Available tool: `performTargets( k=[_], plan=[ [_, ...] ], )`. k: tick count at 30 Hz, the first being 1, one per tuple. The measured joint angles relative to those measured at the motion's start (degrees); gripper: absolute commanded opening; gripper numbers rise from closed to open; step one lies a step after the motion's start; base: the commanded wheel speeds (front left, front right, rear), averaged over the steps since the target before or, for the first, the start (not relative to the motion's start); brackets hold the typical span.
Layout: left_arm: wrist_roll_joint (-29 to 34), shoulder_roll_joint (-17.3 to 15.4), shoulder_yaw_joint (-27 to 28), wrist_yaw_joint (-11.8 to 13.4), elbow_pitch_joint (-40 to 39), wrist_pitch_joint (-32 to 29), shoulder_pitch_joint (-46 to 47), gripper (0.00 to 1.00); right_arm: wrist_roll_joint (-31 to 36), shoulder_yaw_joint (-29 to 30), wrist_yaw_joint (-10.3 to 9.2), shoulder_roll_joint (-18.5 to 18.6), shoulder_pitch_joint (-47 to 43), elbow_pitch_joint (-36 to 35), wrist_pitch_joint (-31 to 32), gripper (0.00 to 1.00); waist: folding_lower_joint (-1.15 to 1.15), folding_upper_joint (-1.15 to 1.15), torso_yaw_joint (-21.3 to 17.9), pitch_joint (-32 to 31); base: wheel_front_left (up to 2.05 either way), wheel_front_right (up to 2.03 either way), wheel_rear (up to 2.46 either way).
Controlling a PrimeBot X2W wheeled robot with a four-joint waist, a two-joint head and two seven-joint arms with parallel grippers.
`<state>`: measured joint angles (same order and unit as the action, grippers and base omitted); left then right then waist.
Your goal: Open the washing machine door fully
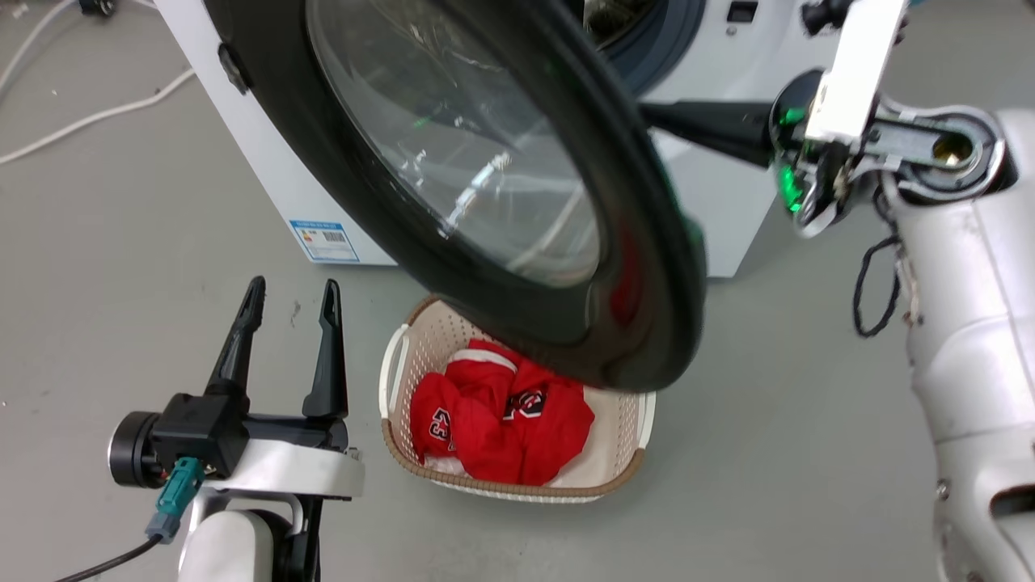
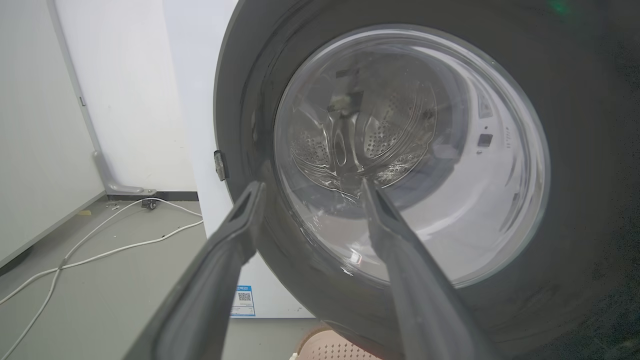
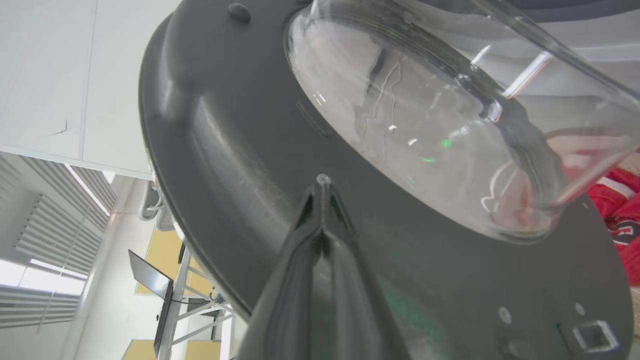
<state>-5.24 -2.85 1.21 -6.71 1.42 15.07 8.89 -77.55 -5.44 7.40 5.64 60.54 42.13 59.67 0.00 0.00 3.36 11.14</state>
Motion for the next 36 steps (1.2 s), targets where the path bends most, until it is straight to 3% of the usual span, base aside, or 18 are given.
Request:
performTargets(
  k=[9, 16, 21, 26, 30, 36],
  plan=[
    [-0.10, 0.00, -0.90, 0.42, 0.48, 0.00, -2.41, 1.00, -5.88, -3.22, 0.01, -2.35, -9.76, -9.07, 2.55, 0.00, -0.01, 0.00, 0.79, -4.56, 0.00, 0.00, 0.00],
    [-0.57, 0.00, -1.77, 0.73, 0.68, 0.00, -3.08, 1.00, -15.50, -15.49, 0.10, -2.55, -16.95, -16.38, -2.22, 0.00, -0.01, 0.00, 1.35, -5.35, 0.00, 0.00, 0.00],
    [-0.69, -0.01, -2.14, 0.92, 0.76, 0.00, -3.10, 1.00, -19.74, -22.91, 0.09, -2.61, -19.59, -19.91, -7.88, 0.00, -0.01, 0.00, 1.50, -5.20, 0.00, 0.00, 0.00],
    [-0.98, -0.01, -2.19, 1.18, 0.76, 0.00, -3.33, 1.00, -22.41, -26.65, 0.09, -2.68, -20.37, -21.78, -13.51, 0.00, 0.00, 0.00, 1.42, -5.19, 0.00, 0.00, 0.00],
    [-0.98, 0.00, -2.15, 1.19, 0.71, 0.00, -3.61, 1.00, -23.12, -26.41, 0.09, -2.72, -21.42, -22.72, -20.76, 0.00, 0.00, 0.00, 1.17, -5.32, 0.00, 0.00, 0.00],
    [-0.99, 0.00, -1.67, 1.36, 0.56, 0.00, -4.36, 1.00, -20.74, -20.79, 0.09, -2.75, -26.69, -23.98, -37.83, 0.01, 0.00, 0.00, 0.47, -6.05, 0.00, 0.00, 0.00]
  ],
)
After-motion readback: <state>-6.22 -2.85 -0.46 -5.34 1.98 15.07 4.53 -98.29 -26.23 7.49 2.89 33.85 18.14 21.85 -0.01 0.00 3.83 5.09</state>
